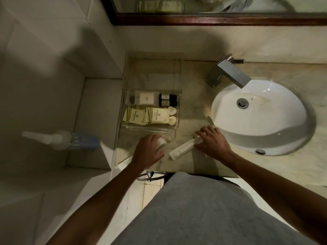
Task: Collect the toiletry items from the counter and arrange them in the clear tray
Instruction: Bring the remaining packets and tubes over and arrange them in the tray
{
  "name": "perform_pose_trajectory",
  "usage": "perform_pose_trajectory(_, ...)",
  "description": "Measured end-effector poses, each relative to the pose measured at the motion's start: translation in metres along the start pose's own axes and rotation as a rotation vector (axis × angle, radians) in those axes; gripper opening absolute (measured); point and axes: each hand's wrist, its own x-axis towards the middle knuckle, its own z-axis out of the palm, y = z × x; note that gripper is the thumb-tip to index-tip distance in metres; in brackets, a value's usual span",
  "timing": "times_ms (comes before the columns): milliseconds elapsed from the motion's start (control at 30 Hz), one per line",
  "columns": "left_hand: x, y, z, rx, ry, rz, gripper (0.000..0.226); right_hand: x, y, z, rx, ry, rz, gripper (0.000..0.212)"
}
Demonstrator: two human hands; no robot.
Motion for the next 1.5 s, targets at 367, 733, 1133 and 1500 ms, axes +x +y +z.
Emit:
perform_pose_trajectory(367, 0.043, 0.086, 0.039, 0.207, -0.19, 0.249, 0.028, -0.019, 0.016, 0.001, 0.035, 0.012, -0.083, 0.029)
perform_pose_trajectory(733, 0.07, -0.036, -0.088, 0.185, 0.172, -0.066, 0.062, 0.115, -0.082, -0.056, 0.161, 0.238, -0.037, 0.054)
perform_pose_trajectory(1133, -0.065, -0.062, 0.002, 0.119, 0.03, -0.17, 0.045, 0.091, -0.14, 0.009, -0.075, -0.258, -0.365, 0.044)
perform_pose_trajectory(1500, 0.016, -0.062, -0.042, 0.157, 0.34, 0.046, 0.018, 0.099, -0.101, -0.032, 0.112, 0.164, -0.218, 0.026)
